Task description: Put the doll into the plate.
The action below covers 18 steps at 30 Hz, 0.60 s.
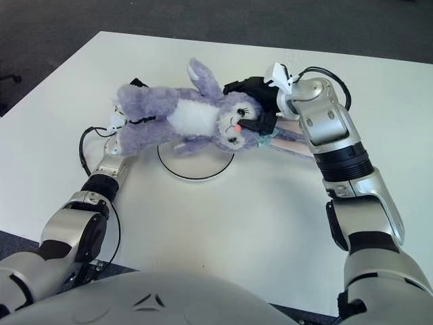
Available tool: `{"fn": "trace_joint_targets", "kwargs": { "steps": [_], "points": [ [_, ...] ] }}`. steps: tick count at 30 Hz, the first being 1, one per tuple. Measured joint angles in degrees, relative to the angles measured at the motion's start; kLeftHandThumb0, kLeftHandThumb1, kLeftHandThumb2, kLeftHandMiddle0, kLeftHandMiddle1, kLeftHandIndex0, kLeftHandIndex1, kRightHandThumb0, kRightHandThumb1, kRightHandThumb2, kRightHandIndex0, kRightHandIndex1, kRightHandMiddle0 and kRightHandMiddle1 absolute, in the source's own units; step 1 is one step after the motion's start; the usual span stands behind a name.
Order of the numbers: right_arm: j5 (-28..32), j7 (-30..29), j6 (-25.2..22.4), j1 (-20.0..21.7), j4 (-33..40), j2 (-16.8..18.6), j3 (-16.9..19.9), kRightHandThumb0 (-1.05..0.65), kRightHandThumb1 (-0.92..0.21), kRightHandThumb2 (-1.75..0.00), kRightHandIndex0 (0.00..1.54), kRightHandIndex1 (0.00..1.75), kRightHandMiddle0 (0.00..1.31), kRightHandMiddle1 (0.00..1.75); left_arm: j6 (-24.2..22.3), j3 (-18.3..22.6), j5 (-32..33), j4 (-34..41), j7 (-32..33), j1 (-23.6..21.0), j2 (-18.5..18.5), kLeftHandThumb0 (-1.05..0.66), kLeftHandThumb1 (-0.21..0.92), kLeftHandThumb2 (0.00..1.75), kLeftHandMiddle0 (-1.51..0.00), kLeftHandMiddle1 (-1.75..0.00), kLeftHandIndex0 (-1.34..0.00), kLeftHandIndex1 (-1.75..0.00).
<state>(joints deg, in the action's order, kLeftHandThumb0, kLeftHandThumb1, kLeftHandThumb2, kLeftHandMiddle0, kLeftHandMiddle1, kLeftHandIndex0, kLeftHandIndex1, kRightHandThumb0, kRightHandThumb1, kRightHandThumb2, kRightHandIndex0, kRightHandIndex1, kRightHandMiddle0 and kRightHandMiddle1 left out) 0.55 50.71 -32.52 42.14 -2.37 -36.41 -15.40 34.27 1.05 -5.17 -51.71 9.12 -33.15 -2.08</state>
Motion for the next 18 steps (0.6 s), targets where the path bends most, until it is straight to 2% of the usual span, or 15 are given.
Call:
{"fn": "trace_joint_targets", "kwargs": {
  "steps": [2,8,11,12,13,14,16,18],
  "points": [
    [-0.2,-0.1,0.7,0.0,-0.3,0.1,0.0,0.0,0.02,-1.69,0.88,1.73,0.62,1.73,0.0,0.0,0.0,0.0,0.0,0.0,0.0,-0.47,0.35,1.28,-1.24,-1.75,-0.59,-1.75],
    [-3.5,-2.2,3.7,0.0,-1.4,1.1,-0.2,-0.01,0.12,-1.75,0.95,1.75,0.8,1.55,0.0,0.0,0.0,0.0,0.0,0.0,0.0,-0.47,0.36,1.27,-1.22,-1.75,-0.58,-1.75],
    [-4.3,-2.7,4.6,-0.2,-1.4,1.2,-0.4,-0.01,0.1,-1.73,0.93,1.75,0.76,1.58,0.0,0.0,0.0,0.0,0.0,0.0,0.0,-0.47,0.36,1.26,-1.22,-1.75,-0.58,-1.75],
    [-4.7,-3.1,5.1,-0.4,-1.5,1.3,-0.4,-0.01,0.07,-1.71,0.91,1.75,0.74,1.6,0.0,0.0,0.0,0.0,0.0,0.0,0.0,-0.47,0.36,1.26,-1.23,-1.75,-0.58,-1.75],
    [-4.9,-3.3,5.4,-0.5,-1.5,1.4,-0.5,-0.01,-0.03,-1.6,0.77,1.72,0.7,1.65,0.0,0.0,0.0,0.0,0.0,0.0,0.0,-0.46,0.36,1.26,-1.23,-1.75,-0.57,-1.75],
    [-5.2,-3.5,5.6,-0.6,-1.5,1.5,-0.7,-0.01,-0.08,-1.56,0.72,1.71,0.69,1.67,0.0,0.0,0.1,0.0,0.0,0.0,0.0,-0.46,0.37,1.26,-1.23,-1.75,-0.57,-1.75],
    [-5.7,-3.6,5.7,-0.7,-1.6,1.7,-0.9,-0.01,-0.27,-1.33,0.54,1.64,0.6,1.72,0.0,0.0,0.1,0.0,-0.1,0.0,0.0,-0.46,0.37,1.25,-1.24,-1.75,-0.57,-1.75],
    [-5.9,-3.6,5.7,-0.7,-1.8,1.8,-1.1,-0.01,-0.36,-1.22,0.48,1.61,0.55,1.73,0.0,0.0,0.1,0.0,-0.1,0.0,0.0,-0.46,0.37,1.25,-1.24,-1.75,-0.57,-1.75]
  ]
}}
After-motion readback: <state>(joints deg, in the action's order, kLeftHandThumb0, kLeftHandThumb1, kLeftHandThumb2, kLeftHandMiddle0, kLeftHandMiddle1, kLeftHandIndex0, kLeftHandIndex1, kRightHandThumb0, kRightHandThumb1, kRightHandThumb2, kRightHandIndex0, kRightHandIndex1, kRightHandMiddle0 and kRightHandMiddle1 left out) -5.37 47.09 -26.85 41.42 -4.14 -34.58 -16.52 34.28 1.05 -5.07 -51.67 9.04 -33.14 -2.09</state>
